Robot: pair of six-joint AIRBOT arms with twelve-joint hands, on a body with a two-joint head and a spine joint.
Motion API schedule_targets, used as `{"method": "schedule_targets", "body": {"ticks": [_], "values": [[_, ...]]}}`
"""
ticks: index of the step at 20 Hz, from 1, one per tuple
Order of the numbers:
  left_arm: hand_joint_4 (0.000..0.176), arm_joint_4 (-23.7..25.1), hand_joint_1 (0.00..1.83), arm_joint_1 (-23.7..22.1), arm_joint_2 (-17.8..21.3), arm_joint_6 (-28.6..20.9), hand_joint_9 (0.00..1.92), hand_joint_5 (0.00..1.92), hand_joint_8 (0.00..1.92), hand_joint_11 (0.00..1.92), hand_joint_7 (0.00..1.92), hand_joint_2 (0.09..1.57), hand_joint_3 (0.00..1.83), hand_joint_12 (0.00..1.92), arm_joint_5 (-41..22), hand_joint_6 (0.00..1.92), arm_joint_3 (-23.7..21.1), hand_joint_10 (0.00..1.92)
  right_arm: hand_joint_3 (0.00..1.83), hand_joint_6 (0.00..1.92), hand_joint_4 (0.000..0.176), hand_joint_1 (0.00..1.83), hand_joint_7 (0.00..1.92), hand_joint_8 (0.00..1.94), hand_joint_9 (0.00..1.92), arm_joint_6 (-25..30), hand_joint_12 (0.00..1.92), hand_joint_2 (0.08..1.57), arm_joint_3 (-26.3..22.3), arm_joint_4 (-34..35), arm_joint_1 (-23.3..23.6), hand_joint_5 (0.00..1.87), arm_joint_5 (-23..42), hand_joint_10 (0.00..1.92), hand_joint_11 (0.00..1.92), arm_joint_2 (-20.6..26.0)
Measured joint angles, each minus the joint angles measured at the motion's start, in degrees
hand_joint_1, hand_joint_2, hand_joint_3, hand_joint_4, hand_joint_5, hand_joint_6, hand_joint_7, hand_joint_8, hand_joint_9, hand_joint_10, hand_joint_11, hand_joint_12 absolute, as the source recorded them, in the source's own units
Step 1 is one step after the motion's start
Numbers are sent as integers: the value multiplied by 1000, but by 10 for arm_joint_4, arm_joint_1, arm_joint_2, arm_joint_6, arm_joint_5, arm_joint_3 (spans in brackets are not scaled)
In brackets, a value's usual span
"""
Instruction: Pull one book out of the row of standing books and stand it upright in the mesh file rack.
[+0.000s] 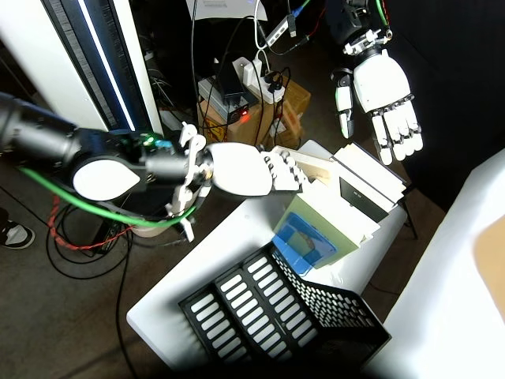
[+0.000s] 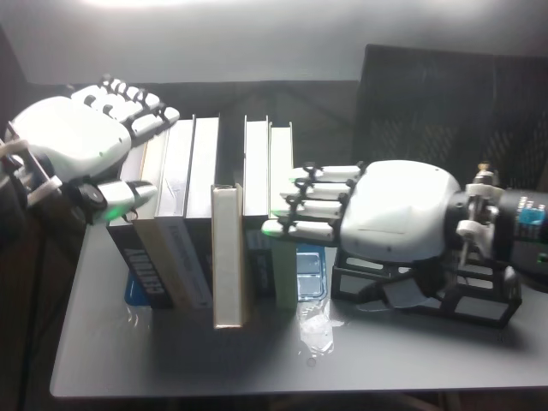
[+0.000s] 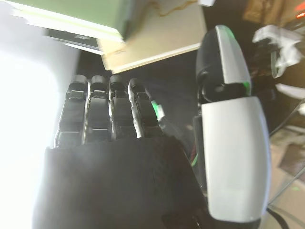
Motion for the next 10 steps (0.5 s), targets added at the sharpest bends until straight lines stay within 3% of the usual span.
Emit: {"method": "schedule_targets", "body": {"ticks": [1, 2, 3, 4, 5, 7, 10], "values": [[18, 7, 327, -4, 2, 1, 0, 54, 0, 0, 0, 1416, 5, 0, 1, 10, 3, 0, 0, 0, 49, 784, 0, 0, 0, 0, 0, 1051, 3, -9, 4, 0, -5, 0, 0, -5], [18, 9, 327, -7, 3, 0, 0, 54, 0, 0, 0, 1416, 5, 0, 2, 10, 3, 0, 0, 0, 49, 784, 0, 0, 0, 0, 0, 1051, 5, -18, 9, 0, -10, 0, 0, -9], [18, 12, 339, -11, 3, 0, 0, 62, 0, 0, 0, 1413, 3, 0, 7, 12, 7, 0, 0, 0, 33, 767, 0, 0, 0, 0, 0, 1053, 10, -34, 14, 0, -20, 0, 0, -18], [10, 13, 373, -13, 3, 0, 0, 73, 0, 0, 0, 1411, 1, 0, 11, 14, 8, 0, 0, 0, 30, 729, 0, 0, 0, 0, 0, 1052, 13, -48, 17, 0, -28, 0, 0, -28], [18, 15, 393, -14, 3, 0, 0, 74, 0, 0, 0, 1406, 0, 0, 14, 13, 8, 0, 0, 0, 1, 699, 0, 0, 0, 0, 0, 1059, 15, -58, 19, 0, -33, 0, 0, -34], [17, 18, 387, -18, 3, 0, 0, 75, 0, 0, 0, 1408, 0, 0, 26, 11, 8, 0, 10, 0, 5, 602, 0, 0, 0, 0, 0, 1094, 16, -89, 22, 0, -47, 0, 0, -49], [23, 26, 391, -20, 12, 0, 0, 70, 0, 42, 0, 1411, 1, 23, 24, 7, 6, 0, 0, 0, 9, 679, 0, 0, 0, 0, 0, 1059, 11, -114, 26, 0, -53, 0, 0, -58]]}}
